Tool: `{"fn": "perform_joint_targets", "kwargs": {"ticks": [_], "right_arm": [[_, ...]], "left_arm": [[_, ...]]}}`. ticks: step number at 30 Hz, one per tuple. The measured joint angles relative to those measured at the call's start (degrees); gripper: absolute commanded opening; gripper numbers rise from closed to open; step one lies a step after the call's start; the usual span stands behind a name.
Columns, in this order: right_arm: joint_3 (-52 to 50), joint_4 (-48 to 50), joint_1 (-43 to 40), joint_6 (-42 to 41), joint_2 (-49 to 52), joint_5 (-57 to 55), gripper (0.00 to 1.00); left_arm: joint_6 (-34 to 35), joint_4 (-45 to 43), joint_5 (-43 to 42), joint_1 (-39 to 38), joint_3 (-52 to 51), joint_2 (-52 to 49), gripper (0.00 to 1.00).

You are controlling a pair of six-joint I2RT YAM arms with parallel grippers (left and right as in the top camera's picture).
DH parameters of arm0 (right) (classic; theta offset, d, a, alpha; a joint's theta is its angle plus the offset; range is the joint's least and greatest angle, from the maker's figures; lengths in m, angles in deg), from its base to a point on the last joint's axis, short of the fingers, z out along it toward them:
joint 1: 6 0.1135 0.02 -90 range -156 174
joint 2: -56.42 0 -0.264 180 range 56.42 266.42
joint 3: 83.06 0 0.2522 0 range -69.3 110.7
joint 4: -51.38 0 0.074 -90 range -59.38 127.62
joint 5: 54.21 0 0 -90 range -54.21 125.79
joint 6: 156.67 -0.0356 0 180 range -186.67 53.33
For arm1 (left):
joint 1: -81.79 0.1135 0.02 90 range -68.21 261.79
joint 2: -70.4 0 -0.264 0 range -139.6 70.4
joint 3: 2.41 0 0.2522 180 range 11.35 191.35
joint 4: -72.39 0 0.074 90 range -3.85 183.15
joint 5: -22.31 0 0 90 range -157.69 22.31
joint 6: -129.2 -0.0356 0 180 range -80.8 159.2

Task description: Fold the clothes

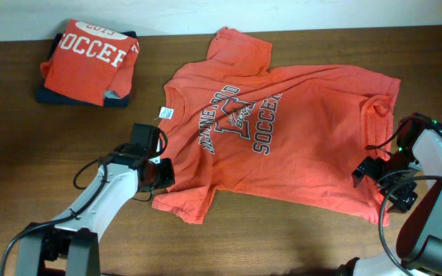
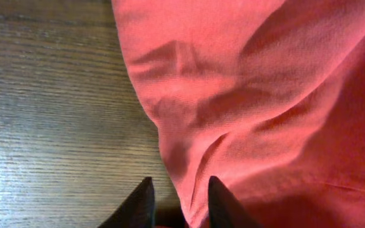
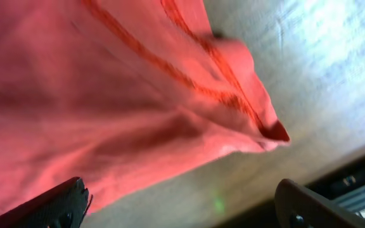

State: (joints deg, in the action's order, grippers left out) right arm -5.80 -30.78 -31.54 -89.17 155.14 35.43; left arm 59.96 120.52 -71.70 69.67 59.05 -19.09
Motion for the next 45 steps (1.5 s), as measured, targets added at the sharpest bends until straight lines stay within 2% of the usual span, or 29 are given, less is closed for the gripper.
{"fn": "perform_joint_targets", "kwargs": {"ticks": [16, 18, 21, 32, 38, 43, 44, 45], "right_arm": [[0.0, 12.79, 0.0, 0.02, 0.0, 0.02, 0.99], [0.0, 13.6, 0.0, 0.02, 0.0, 0.02, 0.99], [0.0, 13.66, 0.0, 0.02, 0.0, 0.0, 0.99], [0.0, 13.66, 0.0, 0.02, 0.0, 0.0, 0.99], [0.0, 13.66, 0.0, 0.02, 0.0, 0.02, 0.99], [0.0, 13.66, 0.0, 0.02, 0.0, 0.0, 0.98], [0.0, 13.66, 0.0, 0.0, 0.0, 0.02, 0.99], [0.0, 13.66, 0.0, 0.0, 0.0, 0.0, 0.99]], "left_arm": [[-0.02, 1.36, -1.18, -0.02, 0.07, -3.21, 0.28], [-0.02, 1.33, -1.38, 0.0, 0.07, -3.21, 0.2], [-0.04, 1.29, -1.6, 0.0, 0.07, -3.21, 0.01], [-0.7, 1.33, -1.09, 0.15, 0.37, -3.23, 0.01], [-2.73, 1.07, 5.68, 3.8, 2.99, -3.3, 0.01], [-5.2, -4.2, 9.09, 8.02, 3.43, -3.3, 0.01], [-5.44, -5.62, 9.44, 8.68, 3.43, -3.3, 0.01], [-5.68, -6.93, 9.75, 9.25, 3.5, -3.3, 0.08]]}}
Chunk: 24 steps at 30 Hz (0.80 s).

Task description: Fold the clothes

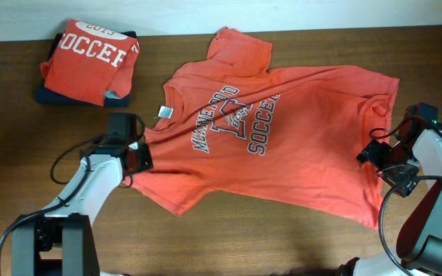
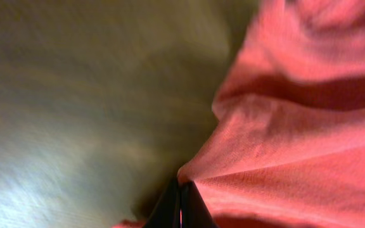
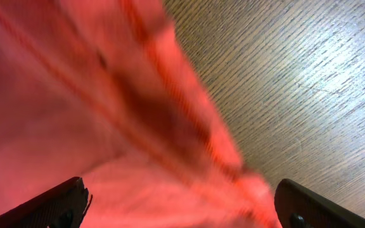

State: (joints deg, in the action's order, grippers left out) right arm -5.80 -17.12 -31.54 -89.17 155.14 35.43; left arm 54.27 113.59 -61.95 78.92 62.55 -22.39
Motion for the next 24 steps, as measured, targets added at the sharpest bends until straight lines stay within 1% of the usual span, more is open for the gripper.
{"fn": "perform_joint_targets", "kwargs": {"ticks": [1, 3, 4, 5, 6, 9, 10, 11, 13, 14, 15, 17, 18, 21, 24], "right_arm": [[0.0, 0.0, 0.0, 0.0, 0.0, 0.02, 0.99], [0.0, 0.02, 0.0, 0.0, 0.0, 0.0, 0.99], [0.0, 0.02, 0.0, 0.02, 0.0, 0.02, 0.99], [0.0, 0.02, 0.0, -0.02, 0.0, 0.02, 0.99], [0.0, 0.02, 0.0, 0.0, 0.0, 0.0, 0.99], [0.0, 0.07, 0.0, 0.02, 0.0, 0.02, 0.99], [0.0, 0.07, 0.0, 0.0, 0.0, 0.02, 0.99], [0.0, 0.15, 0.0, 0.0, 0.0, 0.02, 0.99], [0.0, 0.15, 0.0, 0.0, 0.0, 0.02, 0.99], [0.0, 0.13, 0.0, 0.0, 0.0, 0.0, 0.99], [0.0, 0.13, 0.0, 0.02, 0.0, 0.0, 0.99], [0.0, 0.13, 0.0, 0.0, 0.0, 0.0, 0.99], [0.0, 0.17, 0.0, 0.02, 0.0, 0.02, 0.98], [0.0, 0.17, 0.0, 0.0, 0.0, 0.02, 0.99], [0.0, 0.15, 0.0, 0.0, 0.0, 0.0, 0.99]], "left_arm": [[-0.24, -1.27, 0.31, 0.55, 0.04, 0.0, 0.33], [-1.05, -3.52, 0.74, 1.25, 0.07, 0.0, 0.72], [-1.42, -4.26, 0.85, 1.49, 0.13, 0.0, 0.82], [-1.97, -4.57, 1.05, 1.73, 0.26, 0.0, 0.95], [-2.34, -4.42, 1.27, 1.84, 0.57, -0.02, 0.99], [-2.99, -0.83, 1.4, 1.84, 3.13, -0.02, 0.99], [-3.17, 1.77, 1.38, 1.84, 5.09, -0.02, 0.96], [-3.3, 4.9, 1.07, 1.84, 6.82, -0.02, 0.89], [-3.41, 11.91, -0.63, 1.81, 10.69, -0.09, 0.61], [-3.08, 13.81, -1.44, 1.7, 12.07, -0.09, 0.42], [-3.13, 16.35, -2.71, 1.53, 13.68, -0.09, 0.27], [-3.1, 19.43, -5.42, 0.35, 15.72, -0.07, 0.03], [-3.08, 20.79, -6.75, -0.55, 16.11, -0.07, 0.01], [-2.86, 25.07, -9.7, -4.31, 15.69, -0.09, 0.01], [-1.33, 26.58, -11.45, -8.96, 13.55, -0.09, 0.01]]}}
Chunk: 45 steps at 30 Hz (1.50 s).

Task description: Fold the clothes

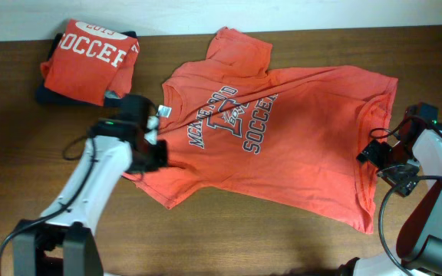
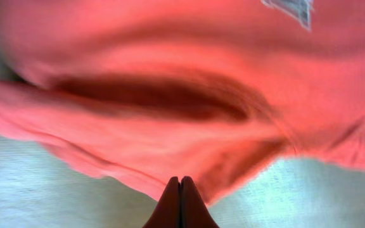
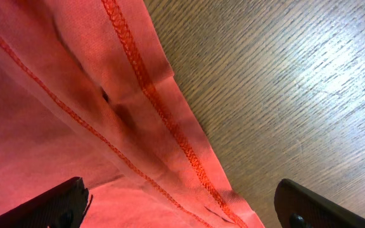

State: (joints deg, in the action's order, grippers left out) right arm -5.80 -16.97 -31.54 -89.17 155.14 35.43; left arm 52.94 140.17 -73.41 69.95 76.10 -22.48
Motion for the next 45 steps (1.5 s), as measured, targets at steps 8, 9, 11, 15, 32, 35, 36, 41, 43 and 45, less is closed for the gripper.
{"fn": "perform_joint_targets", "kwargs": {"ticks": [8, 9, 11, 15, 32, 35, 36, 41, 43, 45], "right_arm": [[0.0, 0.02, 0.0, 0.02, 0.0, 0.02, 0.99], [0.0, 0.0, 0.0, -0.02, 0.0, 0.02, 0.99], [0.0, 0.0, 0.0, 0.0, 0.0, 0.02, 0.99], [0.0, 0.0, 0.0, 0.04, 0.0, 0.02, 0.99], [0.0, 0.02, 0.0, 0.0, 0.0, 0.0, 0.99], [0.0, 0.02, 0.0, 0.0, 0.0, 0.0, 0.99], [0.0, 0.0, 0.0, -0.02, 0.0, 0.02, 0.99], [0.0, 0.02, 0.0, 0.02, 0.0, 0.02, 0.99], [0.0, 0.0, 0.0, 0.02, 0.0, 0.02, 0.99], [0.0, 0.02, 0.0, 0.02, 0.0, 0.0, 0.99]], "left_arm": [[5.03, -1.95, 2.82, -7.28, -8.57, -0.02, 0.01], [5.51, -2.54, 3.67, -7.28, -9.14, -0.02, 0.01], [6.08, -3.96, 4.57, -7.28, -9.99, -0.02, 0.01], [6.97, -6.36, 5.55, -7.28, -11.37, -0.15, 0.01], [7.13, 0.37, -4.44, -7.89, -11.02, -7.78, 0.01], [7.15, 2.21, -8.87, -10.05, -11.47, -8.22, 0.01], [7.13, 2.38, -10.16, -11.06, -11.58, -8.28, 0.01], [7.15, 2.47, -14.67, -16.33, -11.67, -8.39, 0.01], [7.37, 2.47, -16.06, -18.16, -11.67, -8.39, 0.01], [7.78, 2.49, -16.92, -19.43, -11.67, -8.39, 0.01]]}}
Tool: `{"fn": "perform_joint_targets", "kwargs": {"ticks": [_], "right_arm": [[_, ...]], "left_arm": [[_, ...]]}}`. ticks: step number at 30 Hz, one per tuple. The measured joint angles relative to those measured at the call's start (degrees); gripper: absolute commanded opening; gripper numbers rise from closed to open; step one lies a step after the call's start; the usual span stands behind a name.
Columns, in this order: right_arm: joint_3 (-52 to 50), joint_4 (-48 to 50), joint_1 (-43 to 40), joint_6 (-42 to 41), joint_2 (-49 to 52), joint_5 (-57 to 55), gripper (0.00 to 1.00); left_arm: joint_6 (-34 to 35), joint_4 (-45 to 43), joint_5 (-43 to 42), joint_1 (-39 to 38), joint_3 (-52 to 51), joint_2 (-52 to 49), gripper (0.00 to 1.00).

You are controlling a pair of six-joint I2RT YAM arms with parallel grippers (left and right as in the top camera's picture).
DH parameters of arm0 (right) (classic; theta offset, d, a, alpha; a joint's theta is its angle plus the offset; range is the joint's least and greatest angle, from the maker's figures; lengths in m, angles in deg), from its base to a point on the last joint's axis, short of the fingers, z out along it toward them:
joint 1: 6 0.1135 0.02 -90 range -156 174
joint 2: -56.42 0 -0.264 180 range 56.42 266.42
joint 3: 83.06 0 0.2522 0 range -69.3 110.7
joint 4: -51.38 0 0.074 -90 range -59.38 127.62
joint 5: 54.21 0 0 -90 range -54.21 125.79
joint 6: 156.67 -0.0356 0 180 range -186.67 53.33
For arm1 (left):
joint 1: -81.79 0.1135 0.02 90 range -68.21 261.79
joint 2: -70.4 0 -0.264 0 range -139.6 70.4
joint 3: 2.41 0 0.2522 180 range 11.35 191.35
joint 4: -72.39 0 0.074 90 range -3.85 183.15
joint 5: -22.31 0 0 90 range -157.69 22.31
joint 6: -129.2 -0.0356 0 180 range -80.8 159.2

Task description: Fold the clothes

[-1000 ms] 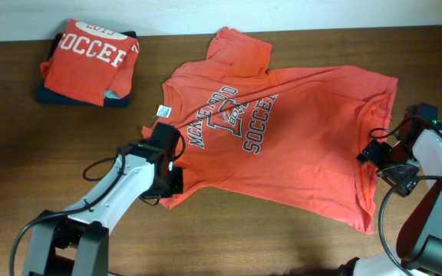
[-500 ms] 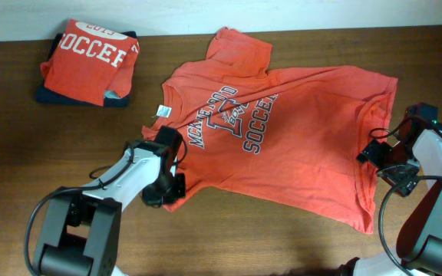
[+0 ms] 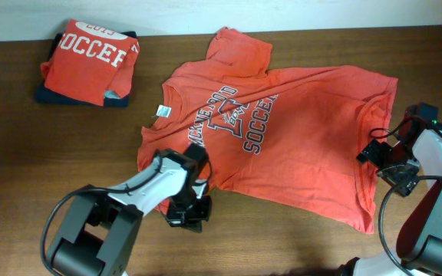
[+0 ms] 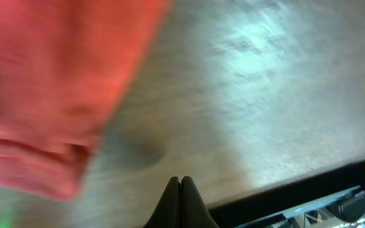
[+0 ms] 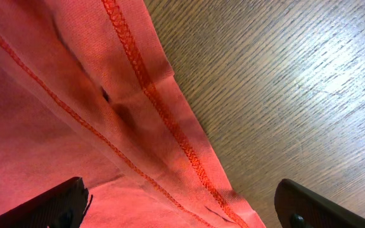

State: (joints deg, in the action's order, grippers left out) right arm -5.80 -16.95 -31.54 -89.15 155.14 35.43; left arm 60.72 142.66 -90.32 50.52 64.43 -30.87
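An orange T-shirt (image 3: 282,138) with a grey SOCCER print lies spread out face up across the middle of the table. My left gripper (image 3: 189,213) is at the shirt's front left corner, near the table's front edge. In the left wrist view the left gripper (image 4: 180,187) is shut with nothing in it, over bare wood, and the shirt's edge (image 4: 37,114) lies to its left, blurred. My right gripper (image 3: 376,155) stands open at the shirt's right hem. In the right wrist view the stitched hem (image 5: 144,95) lies between its wide-apart fingers (image 5: 59,202).
A folded stack (image 3: 90,54), an orange soccer shirt on a dark blue garment, sits at the back left. The wooden table (image 3: 52,153) shows bare to the left of the shirt. The table's front edge (image 4: 296,183) is close to my left gripper.
My left gripper held the shirt's left sleeve edge near the collar tag. Now it is shut on nothing, farther right and nearer the front edge. The sleeve lies flat. The right arm has not moved.
First my left gripper stood open at the shirt's front left edge and the right was open low on the hem. Then the left was shut on the cloth farther left, and later nearer the collar, with the shirt shifted. Now the cloth is let go.
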Motion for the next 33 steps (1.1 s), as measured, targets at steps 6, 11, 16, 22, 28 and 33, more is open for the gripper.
{"fn": "perform_joint_targets", "kwargs": {"ticks": [6, 11, 16, 22, 28, 33], "right_arm": [[0.0, 0.0, 0.0, 0.02, 0.0, 0.02, 0.99], [0.0, 0.0, 0.0, -0.02, 0.0, 0.02, 0.99], [0.0, -0.02, 0.0, -0.04, 0.0, 0.0, 0.99], [0.0, -0.02, 0.0, -0.02, 0.0, 0.0, 0.99], [0.0, 0.0, 0.0, -0.04, 0.0, 0.02, 0.99], [0.0, 0.04, 0.0, -0.04, 0.0, 0.02, 0.99]], "left_arm": [[0.66, 4.42, 0.22, -0.7, 3.56, 0.04, 0.01], [0.85, 10.75, 7.63, -0.11, 14.29, 1.77, 0.05], [0.87, 16.31, 16.79, 5.75, 22.45, 4.59, 0.33], [-1.2, 16.33, 21.0, 16.22, 22.8, 4.63, 0.81], [-4.04, 9.4, 21.79, 23.43, 22.8, 4.63, 0.83], [-6.21, -0.09, 20.02, 26.71, 22.8, 4.63, 0.83]]}}
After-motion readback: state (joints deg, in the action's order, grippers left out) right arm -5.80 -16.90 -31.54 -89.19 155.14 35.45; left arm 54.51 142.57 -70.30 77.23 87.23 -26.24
